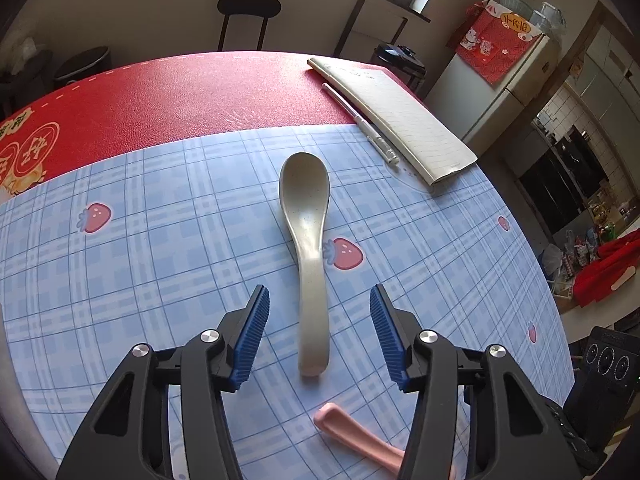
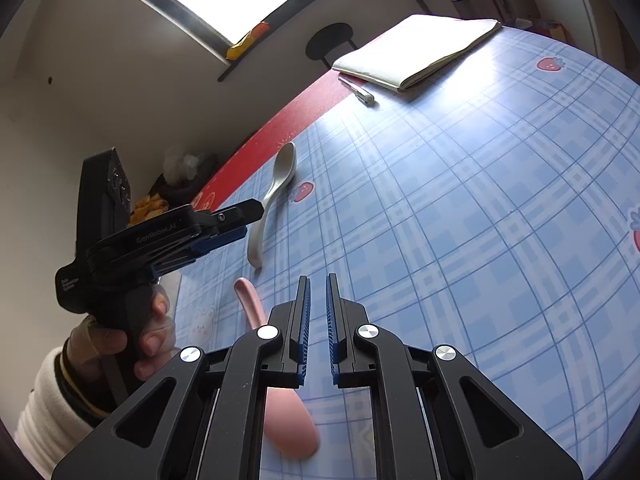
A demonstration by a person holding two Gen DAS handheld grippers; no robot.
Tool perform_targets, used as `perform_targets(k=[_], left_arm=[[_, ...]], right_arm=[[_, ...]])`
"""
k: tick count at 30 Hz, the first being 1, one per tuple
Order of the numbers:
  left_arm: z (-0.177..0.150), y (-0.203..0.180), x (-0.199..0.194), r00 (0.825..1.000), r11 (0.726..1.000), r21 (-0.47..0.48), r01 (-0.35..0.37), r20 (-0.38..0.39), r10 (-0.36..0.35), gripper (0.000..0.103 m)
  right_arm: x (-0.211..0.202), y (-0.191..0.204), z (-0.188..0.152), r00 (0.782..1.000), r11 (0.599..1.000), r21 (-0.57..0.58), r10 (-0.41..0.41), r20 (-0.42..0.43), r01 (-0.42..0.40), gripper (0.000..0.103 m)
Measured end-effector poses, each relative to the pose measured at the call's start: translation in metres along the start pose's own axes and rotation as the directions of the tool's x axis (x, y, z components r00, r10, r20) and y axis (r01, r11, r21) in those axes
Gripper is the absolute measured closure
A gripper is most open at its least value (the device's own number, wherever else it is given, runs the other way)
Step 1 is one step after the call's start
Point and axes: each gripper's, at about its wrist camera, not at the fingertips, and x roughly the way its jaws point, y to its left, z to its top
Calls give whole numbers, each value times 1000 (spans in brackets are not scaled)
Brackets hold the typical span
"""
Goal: Organize utensils
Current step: 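Move the left tool to the grey spoon and close on its handle, then lift the grey spoon with left tool while right tool grasps the pink spoon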
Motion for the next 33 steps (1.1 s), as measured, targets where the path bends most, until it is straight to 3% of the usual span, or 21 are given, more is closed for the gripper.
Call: perform_targets(k=[5,7,8,15,27,33], left_arm=[[3,-5,12,999,998,37,-42,-2,43,65],[4,-7,16,999,998,40,-54,-3,54,76],[3,-7,17,997,996,49,-74,-4,74,89],[-9,-1,0,993,991,52,-120,14,120,89],[-54,0,-93,978,981,84,-176,132,164,89],[-83,9,-127,968,975,51,-218,136,210,89]], right_arm=[[0,1,-1,1000,1000,-5,4,-3,-4,94],[1,1,-1,1000,1000,-6,6,-5,-6,94],[1,1,-1,1000,1000,-6,7,-7,-7,94],[5,1,-1,999,999,-12,36,-32,-36,94],[11,14,-6,996,994,-91,57,-67,-63,94],[13,20,-6,995,988,-126,80,-67,-88,94]])
